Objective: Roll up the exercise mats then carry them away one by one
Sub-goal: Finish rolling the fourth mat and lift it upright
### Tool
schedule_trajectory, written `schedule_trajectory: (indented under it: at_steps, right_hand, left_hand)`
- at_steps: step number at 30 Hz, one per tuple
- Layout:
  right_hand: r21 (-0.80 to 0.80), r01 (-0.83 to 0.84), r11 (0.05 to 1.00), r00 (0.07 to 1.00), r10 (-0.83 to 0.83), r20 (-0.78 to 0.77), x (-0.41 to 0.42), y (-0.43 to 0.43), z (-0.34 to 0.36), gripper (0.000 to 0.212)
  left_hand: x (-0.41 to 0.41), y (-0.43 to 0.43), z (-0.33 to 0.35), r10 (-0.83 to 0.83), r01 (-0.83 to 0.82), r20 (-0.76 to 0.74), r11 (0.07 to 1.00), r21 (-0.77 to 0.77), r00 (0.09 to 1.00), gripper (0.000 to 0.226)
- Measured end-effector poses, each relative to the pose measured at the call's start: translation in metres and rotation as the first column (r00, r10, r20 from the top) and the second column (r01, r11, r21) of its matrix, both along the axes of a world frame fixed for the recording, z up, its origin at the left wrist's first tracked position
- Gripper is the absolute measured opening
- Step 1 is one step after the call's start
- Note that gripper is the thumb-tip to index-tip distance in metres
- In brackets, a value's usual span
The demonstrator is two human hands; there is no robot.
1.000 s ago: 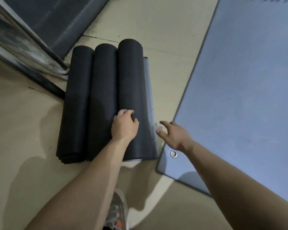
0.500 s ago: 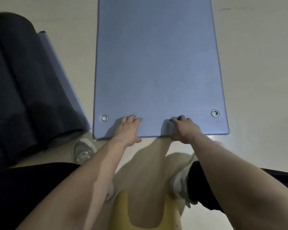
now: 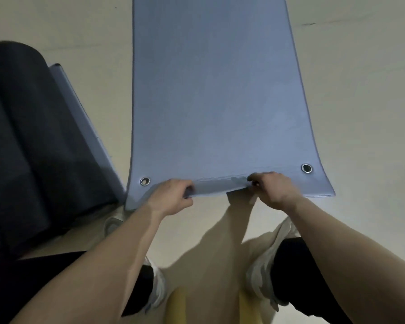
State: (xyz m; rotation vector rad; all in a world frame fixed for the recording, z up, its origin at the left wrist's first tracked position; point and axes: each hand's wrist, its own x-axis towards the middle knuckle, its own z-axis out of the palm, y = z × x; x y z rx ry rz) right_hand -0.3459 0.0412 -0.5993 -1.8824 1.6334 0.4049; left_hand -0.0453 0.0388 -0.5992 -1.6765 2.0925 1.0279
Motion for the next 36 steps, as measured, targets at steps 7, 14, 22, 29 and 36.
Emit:
schedule_trajectory:
  at_steps: [7,14,22,29,36]
  right_hand:
    - [-0.581,0.091,0.808,0.987,-0.149,-0.052,0.021,-0.061,0.017,0.018]
    - [-0.555,0.014,0.831,0.982,-0.116,-0.149,0.032,-0.085,-0.025,0.025]
    - [-0.358,-0.189,0.914,0.964,0.104,-0.243,0.004,-0.048,-0.069,0.071]
    - [-0.141,-0.214,0.967,0.961,0.183,-0.207,0.006,-0.068,-0.022,0.047]
    - [0.076,-0.083,0.994,0.995,0.086,-0.040,0.008,-0.113,0.003,0.050]
  left_hand:
    - [-0.009,-0.055,0.037,0.109,-0.069,0.049,0.859,-0.507,0.993,0.012]
    - [-0.014,-0.066,-0.028,0.078,-0.008,0.073,0.737,-0.676,0.994,0.032]
    - [-0.001,-0.059,-0.066,-0.079,0.158,0.191,0.882,-0.444,0.978,0.078]
    - [0.001,-0.074,-0.017,-0.055,0.073,0.093,0.977,-0.202,0.994,0.048]
    - [0.021,-0.133,0.007,-0.010,-0.003,0.090,0.989,0.145,0.996,0.043]
